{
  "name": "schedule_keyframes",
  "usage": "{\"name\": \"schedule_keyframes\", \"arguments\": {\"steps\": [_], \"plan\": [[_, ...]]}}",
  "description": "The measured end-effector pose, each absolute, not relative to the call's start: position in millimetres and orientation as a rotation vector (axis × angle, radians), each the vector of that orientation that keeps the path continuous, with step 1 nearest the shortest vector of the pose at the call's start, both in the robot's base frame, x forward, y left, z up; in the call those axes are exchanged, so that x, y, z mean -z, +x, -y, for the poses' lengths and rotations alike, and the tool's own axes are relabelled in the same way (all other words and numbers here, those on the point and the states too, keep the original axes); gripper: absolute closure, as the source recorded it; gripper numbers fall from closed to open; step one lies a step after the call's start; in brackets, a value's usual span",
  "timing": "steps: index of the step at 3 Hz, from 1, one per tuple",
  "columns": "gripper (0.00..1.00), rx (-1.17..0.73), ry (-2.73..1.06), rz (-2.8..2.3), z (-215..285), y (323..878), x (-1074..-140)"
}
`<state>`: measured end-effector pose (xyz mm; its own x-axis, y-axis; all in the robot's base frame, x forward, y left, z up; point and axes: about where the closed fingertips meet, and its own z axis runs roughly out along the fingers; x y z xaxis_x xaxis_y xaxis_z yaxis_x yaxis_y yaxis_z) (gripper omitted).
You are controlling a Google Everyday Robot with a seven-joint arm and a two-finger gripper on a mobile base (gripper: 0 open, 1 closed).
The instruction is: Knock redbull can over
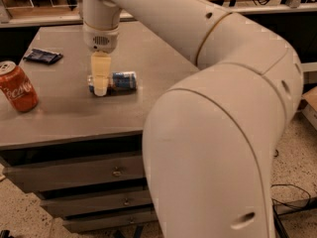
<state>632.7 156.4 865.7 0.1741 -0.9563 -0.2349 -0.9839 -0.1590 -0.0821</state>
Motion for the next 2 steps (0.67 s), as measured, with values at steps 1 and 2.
{"name": "schedule_keyframes", "arguments": {"steps": [1, 2], "plan": [[0.0, -0.199, -2.212, -1.839, -144.0, 640.0, -873.2], [0.0, -0.202, -2.205, -1.768, -108.2, 633.4, -891.0]]}}
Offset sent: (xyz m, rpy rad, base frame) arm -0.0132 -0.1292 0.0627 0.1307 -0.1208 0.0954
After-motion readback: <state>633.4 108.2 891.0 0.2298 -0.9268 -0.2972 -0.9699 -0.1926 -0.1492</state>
